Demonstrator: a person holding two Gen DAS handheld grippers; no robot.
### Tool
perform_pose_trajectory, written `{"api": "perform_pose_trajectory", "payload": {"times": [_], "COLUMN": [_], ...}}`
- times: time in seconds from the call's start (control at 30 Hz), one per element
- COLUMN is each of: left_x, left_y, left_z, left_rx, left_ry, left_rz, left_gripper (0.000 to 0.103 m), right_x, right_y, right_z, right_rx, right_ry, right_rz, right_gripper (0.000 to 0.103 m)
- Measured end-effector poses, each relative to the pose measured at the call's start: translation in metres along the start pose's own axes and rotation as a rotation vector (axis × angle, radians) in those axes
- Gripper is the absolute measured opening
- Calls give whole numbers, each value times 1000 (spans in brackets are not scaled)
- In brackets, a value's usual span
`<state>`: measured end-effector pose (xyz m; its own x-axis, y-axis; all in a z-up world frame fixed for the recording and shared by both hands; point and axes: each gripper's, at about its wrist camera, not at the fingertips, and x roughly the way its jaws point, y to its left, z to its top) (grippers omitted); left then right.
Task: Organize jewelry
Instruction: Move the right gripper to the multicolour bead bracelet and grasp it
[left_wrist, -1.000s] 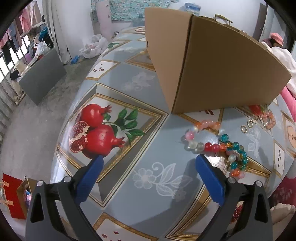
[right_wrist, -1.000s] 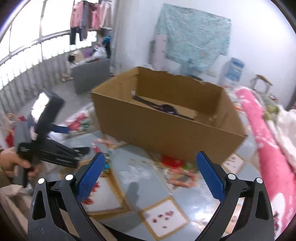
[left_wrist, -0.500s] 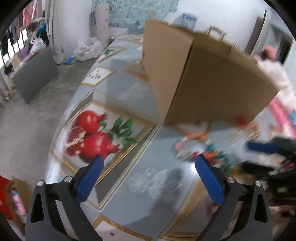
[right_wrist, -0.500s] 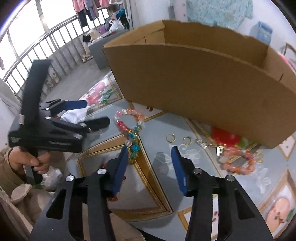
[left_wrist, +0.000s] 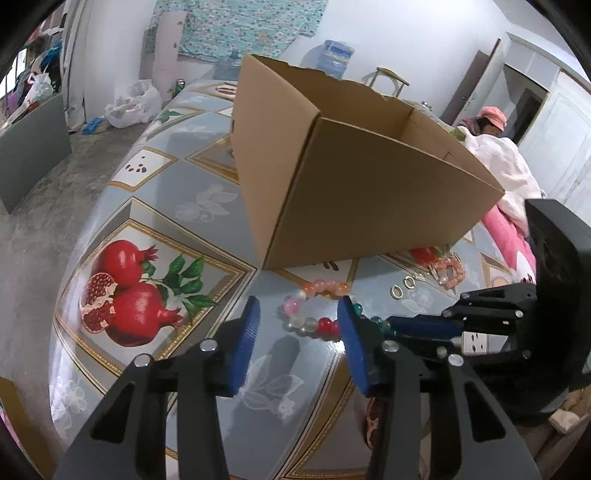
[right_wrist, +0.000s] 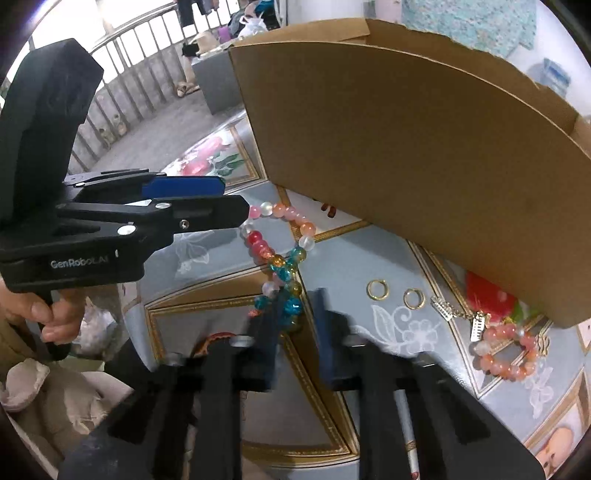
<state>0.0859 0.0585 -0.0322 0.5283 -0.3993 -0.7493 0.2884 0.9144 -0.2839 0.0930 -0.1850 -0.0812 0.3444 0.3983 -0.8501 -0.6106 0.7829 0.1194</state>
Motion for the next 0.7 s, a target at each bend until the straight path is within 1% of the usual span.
{"api": "perform_pose_trajectory", "payload": {"times": [0.1, 0.2, 0.27, 0.37, 0.47, 0.63, 0.7], "left_x": [-1, 2, 7, 12, 16, 24, 26], "left_y": [-3, -7, -10, -18, -24, -34, -37], "left_z": [-4, -12, -17, -19, -19, -19, -17], "left_rx": [42, 93, 126, 185, 211, 275, 285], "left_ry": [17, 42, 57, 40, 23, -8, -28], "left_rz": [-2, 27, 60, 108, 122, 160, 167], "left_gripper": [42, 42, 43, 43, 43, 43, 42], "right_x": [-5, -22, -31, -42, -51, -46, -44], "right_y": [-6, -13, -17, -14, -11, -3, 0], "right_z": [1, 5, 9, 17, 20, 27, 27], "right_rx": [31, 76, 85, 68, 44, 23, 18], "right_ry": [-6, -43, -67, -92, -104, -100, -101], "right_rz": [36, 91, 100, 107, 107, 102, 100], "right_gripper": [7, 7, 7, 7, 7, 7, 7]}}
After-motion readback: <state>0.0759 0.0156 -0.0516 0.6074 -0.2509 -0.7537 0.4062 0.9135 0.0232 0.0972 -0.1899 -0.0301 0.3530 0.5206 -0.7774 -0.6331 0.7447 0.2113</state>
